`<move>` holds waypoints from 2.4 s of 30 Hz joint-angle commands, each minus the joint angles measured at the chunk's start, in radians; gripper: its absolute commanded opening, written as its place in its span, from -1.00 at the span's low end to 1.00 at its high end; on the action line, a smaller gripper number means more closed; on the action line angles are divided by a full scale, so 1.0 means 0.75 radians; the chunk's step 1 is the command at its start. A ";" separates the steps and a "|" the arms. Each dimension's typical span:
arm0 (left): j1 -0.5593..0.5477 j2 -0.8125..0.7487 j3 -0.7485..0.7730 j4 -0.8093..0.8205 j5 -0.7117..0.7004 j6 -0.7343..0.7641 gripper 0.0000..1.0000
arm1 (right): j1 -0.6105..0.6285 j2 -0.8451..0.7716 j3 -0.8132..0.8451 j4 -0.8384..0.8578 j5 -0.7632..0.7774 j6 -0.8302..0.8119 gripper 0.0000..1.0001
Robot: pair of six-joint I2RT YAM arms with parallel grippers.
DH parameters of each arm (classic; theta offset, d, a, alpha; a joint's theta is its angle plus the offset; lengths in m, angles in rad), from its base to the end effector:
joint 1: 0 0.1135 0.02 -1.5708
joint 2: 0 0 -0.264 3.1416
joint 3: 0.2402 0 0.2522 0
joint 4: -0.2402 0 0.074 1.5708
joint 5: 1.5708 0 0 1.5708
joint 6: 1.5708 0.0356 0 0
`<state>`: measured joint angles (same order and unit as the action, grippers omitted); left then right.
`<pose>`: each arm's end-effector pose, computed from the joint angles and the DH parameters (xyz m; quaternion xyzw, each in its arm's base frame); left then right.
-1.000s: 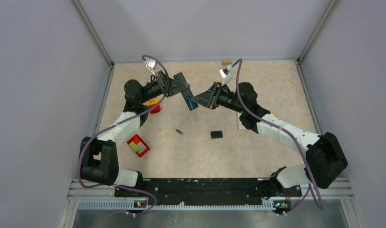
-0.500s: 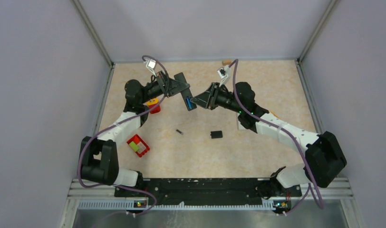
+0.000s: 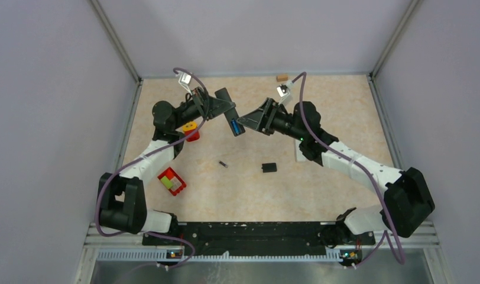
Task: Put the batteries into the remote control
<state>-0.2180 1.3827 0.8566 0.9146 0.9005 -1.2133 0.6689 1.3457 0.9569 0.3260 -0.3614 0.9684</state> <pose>0.2884 -0.0925 0.3381 0.0780 0.6134 -0.6735 0.4050 0.2413 0.2068 0.3268 -0.0147 0.7274 0.5812 0.3644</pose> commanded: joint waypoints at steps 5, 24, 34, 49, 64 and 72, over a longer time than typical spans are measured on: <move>0.002 -0.030 0.011 0.162 0.011 -0.042 -1.00 | -0.008 0.080 0.053 0.179 -0.070 0.145 0.31; 0.000 -0.017 0.023 0.174 -0.027 -0.147 -1.00 | 0.043 0.218 0.093 0.057 -0.087 -0.071 -0.35; 0.001 -0.024 0.051 0.108 -0.051 -0.173 -1.00 | 0.092 0.236 0.103 -0.103 -0.002 -0.260 -0.55; 0.041 -0.063 0.010 0.050 -0.061 -0.055 -1.00 | 0.029 -0.035 0.087 -0.167 0.162 -0.049 0.04; 0.040 -0.065 -0.002 0.065 -0.067 -0.061 -1.00 | 0.026 0.145 0.123 0.176 -0.077 0.216 0.47; 0.041 -0.059 -0.006 0.071 -0.065 -0.061 -1.00 | 0.029 0.204 0.156 0.201 -0.104 0.232 0.37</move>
<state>-0.1905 1.3720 0.8543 0.8921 0.8547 -1.2556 0.6952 1.4712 1.0218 0.4053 -0.4103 1.1240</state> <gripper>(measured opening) 0.219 0.693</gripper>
